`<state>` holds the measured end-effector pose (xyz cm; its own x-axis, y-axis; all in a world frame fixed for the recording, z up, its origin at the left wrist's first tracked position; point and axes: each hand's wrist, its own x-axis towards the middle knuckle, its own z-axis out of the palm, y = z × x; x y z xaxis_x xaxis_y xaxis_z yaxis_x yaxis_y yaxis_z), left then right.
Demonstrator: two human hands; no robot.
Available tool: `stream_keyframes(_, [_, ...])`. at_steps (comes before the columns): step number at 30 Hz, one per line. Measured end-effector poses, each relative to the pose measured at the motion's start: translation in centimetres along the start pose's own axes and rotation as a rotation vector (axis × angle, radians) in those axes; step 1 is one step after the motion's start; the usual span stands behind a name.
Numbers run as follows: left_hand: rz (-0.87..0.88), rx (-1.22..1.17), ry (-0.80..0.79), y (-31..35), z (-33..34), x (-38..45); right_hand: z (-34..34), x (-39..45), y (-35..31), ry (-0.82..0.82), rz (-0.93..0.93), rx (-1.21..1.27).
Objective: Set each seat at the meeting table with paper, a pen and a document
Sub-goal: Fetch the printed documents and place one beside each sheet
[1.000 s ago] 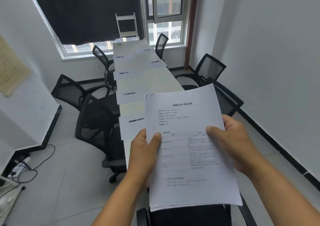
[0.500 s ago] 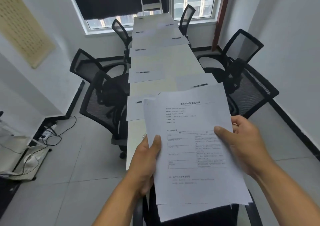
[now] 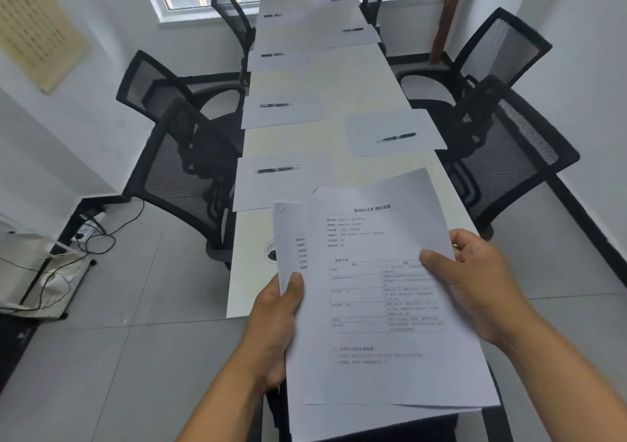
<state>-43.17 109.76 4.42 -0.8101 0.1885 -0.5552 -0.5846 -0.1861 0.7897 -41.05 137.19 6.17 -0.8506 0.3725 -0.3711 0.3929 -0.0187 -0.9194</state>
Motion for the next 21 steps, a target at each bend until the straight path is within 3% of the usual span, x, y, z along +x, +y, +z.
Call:
stream_keyframes(9, [-0.137, -0.050, 0.053, -3.6, -1.4, 2.3, 0.7, 2.0, 4.9, 0.000, 0.108, -0.051])
stream_keyframes(21, [-0.210, -0.107, 0.072, -5.6, -3.1, 3.8, -1.5, 7.6, 8.7, 0.143, 0.116, -0.167])
